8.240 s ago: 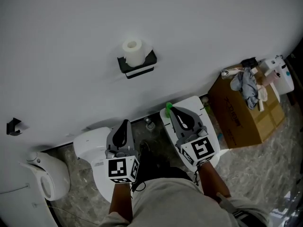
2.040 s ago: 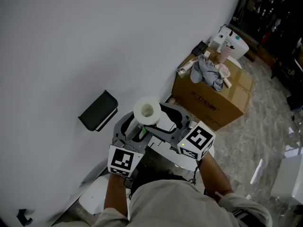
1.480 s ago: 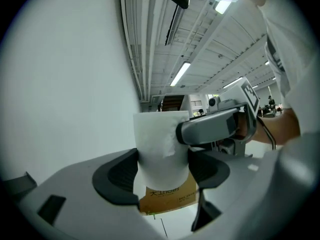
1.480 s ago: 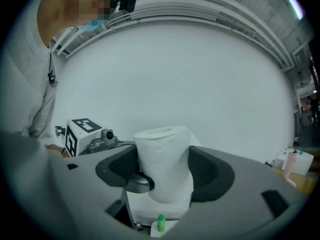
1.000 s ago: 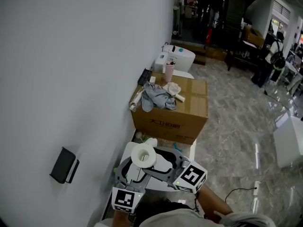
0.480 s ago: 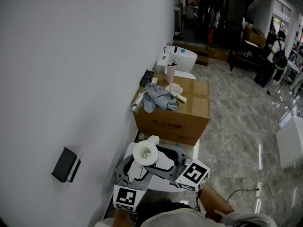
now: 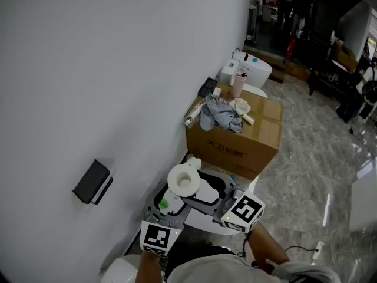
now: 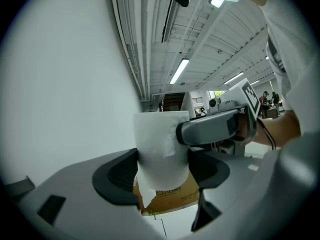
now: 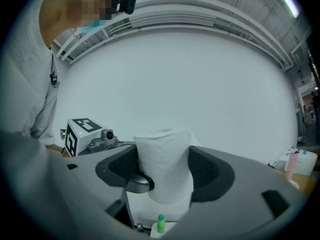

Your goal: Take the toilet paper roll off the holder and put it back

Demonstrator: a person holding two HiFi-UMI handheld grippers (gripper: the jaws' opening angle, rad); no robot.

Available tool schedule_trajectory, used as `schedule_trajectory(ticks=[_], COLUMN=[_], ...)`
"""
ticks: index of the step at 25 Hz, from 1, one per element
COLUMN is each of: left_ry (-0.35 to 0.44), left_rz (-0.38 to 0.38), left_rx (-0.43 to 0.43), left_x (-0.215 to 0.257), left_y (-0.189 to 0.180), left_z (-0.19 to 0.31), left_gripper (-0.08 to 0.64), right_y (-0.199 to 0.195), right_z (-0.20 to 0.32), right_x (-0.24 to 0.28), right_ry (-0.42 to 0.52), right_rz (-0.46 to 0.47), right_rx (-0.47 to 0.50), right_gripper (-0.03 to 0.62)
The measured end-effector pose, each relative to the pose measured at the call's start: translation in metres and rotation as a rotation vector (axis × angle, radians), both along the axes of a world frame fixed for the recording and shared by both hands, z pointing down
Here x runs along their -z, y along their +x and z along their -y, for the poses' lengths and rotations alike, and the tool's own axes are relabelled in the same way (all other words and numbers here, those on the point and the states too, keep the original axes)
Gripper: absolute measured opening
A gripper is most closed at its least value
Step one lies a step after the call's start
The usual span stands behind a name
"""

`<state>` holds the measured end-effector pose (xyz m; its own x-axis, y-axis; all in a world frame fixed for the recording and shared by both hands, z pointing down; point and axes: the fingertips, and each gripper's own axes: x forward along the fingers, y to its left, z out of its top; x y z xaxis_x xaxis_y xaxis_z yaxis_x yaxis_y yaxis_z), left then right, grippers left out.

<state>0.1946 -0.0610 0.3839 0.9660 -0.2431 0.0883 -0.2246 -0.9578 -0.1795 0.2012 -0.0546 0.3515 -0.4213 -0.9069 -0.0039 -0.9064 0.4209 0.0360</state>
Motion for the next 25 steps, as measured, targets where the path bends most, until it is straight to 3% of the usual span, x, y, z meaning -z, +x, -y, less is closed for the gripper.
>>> schedule_trajectory(ticks=[21, 25], left_ry=[0.15, 0.171], left_rz=[-0.063, -0.027], left_rx=[0.386, 0.455], left_x=[0.061, 0.062], left_y=[-0.116, -0.141], left_z=[0.067, 0.079], left_gripper=[0.319, 0.319], right_y=[-0.117, -0.14], right_z=[0.064, 0.077], right_x=[0.058, 0.063], right_ry=[0.155, 0.171], right_rz=[-0.049, -0.043], right_rx=[0.386, 0.457], right_gripper=[0.322, 0.322])
